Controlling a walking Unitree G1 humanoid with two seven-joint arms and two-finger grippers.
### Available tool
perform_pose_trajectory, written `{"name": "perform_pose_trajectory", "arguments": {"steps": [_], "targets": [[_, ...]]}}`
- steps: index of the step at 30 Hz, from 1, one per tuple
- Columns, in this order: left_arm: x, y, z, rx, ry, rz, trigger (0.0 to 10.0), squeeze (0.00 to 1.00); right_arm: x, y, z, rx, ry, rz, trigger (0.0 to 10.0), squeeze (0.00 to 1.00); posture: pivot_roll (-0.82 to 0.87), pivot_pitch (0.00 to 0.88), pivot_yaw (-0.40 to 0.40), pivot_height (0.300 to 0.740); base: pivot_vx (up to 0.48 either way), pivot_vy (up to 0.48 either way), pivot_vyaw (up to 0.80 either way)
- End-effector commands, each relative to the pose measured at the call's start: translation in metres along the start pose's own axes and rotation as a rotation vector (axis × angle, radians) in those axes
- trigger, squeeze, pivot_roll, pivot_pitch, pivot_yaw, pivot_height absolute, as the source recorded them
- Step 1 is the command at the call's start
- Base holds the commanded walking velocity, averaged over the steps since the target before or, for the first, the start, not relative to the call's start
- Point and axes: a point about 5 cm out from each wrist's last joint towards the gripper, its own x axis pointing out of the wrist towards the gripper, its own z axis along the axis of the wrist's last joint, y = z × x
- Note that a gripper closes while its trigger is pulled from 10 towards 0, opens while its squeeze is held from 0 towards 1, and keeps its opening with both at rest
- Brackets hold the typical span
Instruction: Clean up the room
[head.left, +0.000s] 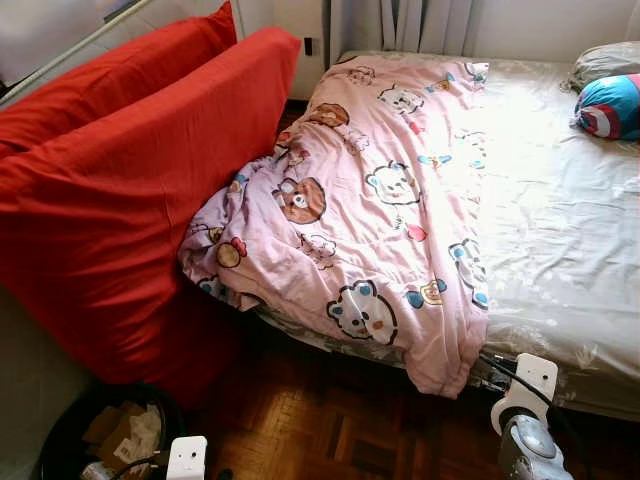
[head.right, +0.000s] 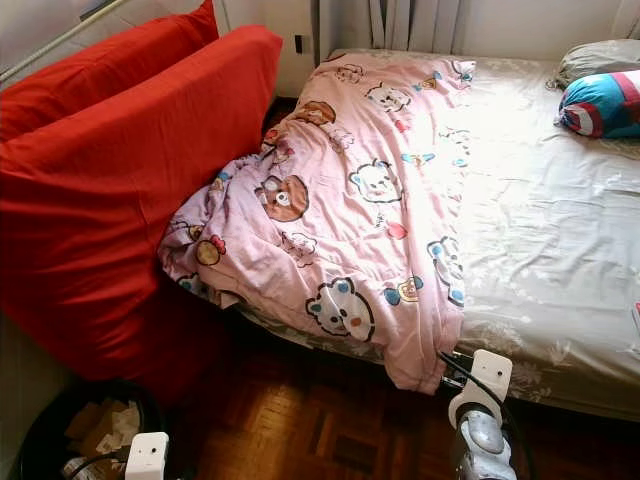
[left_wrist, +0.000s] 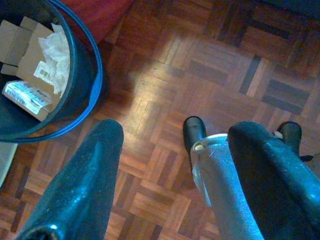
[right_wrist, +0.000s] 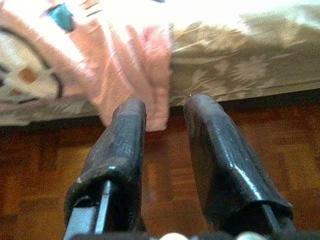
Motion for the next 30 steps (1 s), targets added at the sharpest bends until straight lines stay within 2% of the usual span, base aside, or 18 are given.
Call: {"name": "perform_pose_trajectory", "arguments": {"steps": [1, 3, 4, 5, 9, 13, 18, 30], "targets": [[-0.003, 0.002, -0.01, 0.011, 0.037, 0.0, 10.0, 0.0, -0.008, 0.004, -0.023, 0.011, 0.064, 0.064, 10.0, 0.0, -0.13, 0.126, 0.052, 0.74, 0.0, 0.0, 0.0], [-0.003, 0.002, -0.009, 0.013, 0.041, -0.002, 10.0, 0.0, -0.012, 0.008, -0.038, -0.056, 0.138, 0.111, 10.0, 0.0, -0.13, 0.126, 0.051, 0.74, 0.0, 0.0, 0.0], [-0.003, 0.002, -0.009, 0.013, 0.041, -0.002, 10.0, 0.0, -0.012, 0.008, -0.038, -0.056, 0.138, 0.111, 10.0, 0.0, -0.13, 0.126, 0.051, 0.74, 0.0, 0.0, 0.0], [-0.002, 0.002, -0.009, 0.013, 0.045, -0.002, 10.0, 0.0, -0.017, 0.008, -0.048, -0.082, 0.173, 0.127, 10.0, 0.0, -0.13, 0.125, 0.05, 0.74, 0.0, 0.0, 0.0], [-0.002, 0.001, -0.008, 0.017, 0.047, -0.005, 10.0, 0.0, -0.029, 0.0, -0.073, -0.067, 0.263, 0.077, 10.0, 0.0, -0.13, 0.121, 0.051, 0.74, 0.0, 0.0, 0.0], [0.001, 0.001, -0.002, 0.014, 0.038, -0.004, 10.0, 0.0, -0.043, -0.009, -0.096, -0.092, 0.342, 0.048, 10.0, 0.0, -0.13, 0.114, 0.048, 0.74, 0.0, 0.0, 0.0], [0.001, -0.001, 0.0, 0.012, 0.032, -0.005, 10.0, 0.0, -0.044, -0.009, -0.096, -0.091, 0.312, 0.037, 10.0, 0.0, -0.13, 0.106, 0.045, 0.74, 0.0, 0.0, 0.18], [0.002, -0.009, 0.001, 0.007, 0.035, -0.017, 10.0, 0.0, -0.039, 0.003, -0.09, -0.128, 0.298, 0.072, 10.0, 0.0, -0.14, 0.056, 0.036, 0.74, 0.0, 0.0, 0.8]]}}
